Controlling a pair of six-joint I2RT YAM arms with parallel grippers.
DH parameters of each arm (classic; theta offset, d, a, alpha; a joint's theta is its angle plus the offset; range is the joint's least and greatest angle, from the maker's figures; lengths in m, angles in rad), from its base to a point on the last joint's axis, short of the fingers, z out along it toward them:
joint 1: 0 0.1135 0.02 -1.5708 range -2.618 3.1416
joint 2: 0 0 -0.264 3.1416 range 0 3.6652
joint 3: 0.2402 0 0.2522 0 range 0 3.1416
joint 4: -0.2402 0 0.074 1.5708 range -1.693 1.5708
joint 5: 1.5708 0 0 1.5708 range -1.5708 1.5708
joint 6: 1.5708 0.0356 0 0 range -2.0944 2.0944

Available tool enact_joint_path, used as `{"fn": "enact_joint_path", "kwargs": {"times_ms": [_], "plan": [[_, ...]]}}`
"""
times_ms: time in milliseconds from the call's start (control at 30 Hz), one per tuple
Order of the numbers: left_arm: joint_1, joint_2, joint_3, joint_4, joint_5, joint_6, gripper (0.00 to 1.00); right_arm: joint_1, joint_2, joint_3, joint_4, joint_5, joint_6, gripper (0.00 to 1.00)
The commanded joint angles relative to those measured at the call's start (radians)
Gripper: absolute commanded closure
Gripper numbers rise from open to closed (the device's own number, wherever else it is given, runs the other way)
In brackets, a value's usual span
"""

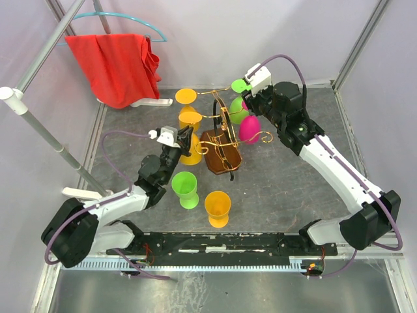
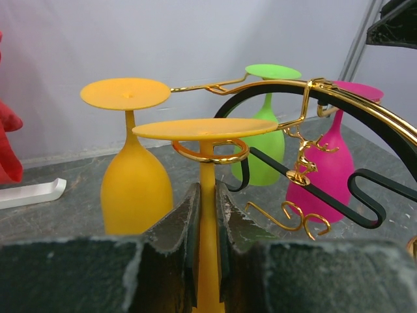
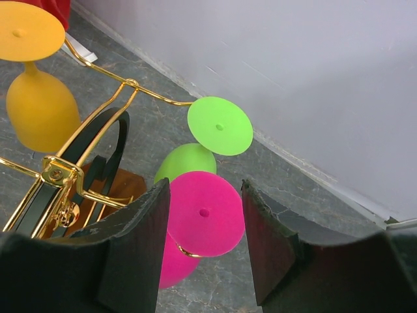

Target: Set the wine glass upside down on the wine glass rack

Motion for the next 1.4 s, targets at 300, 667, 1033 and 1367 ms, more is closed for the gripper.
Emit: {"fn": "enact_joint_path", "kwargs": {"times_ms": [300, 667, 1033, 1367], "plan": [[-0.022, 0.089, 0.05, 0.063, 0.094, -0.025, 0.91, -0.001, -0.025, -0.005, 0.063, 0.001, 0.028, 0.44], [-0.023, -0.021, 0.006, -0.065, 0.03, 0.009, 0.49, -0.001, -0.022, -0.007, 0.057, 0.008, 0.019, 0.44], [-0.023, -0.29, -0.024, -0.406, -0.048, 0.002, 0.35, -0.001, -0.006, 0.009, 0.057, 0.029, 0.034, 0.41], [-0.023, -0.456, 0.154, -0.948, -0.034, -0.02, 0.27, -0.001, 0.029, 0.112, -0.031, 0.054, 0.093, 0.29]]}}
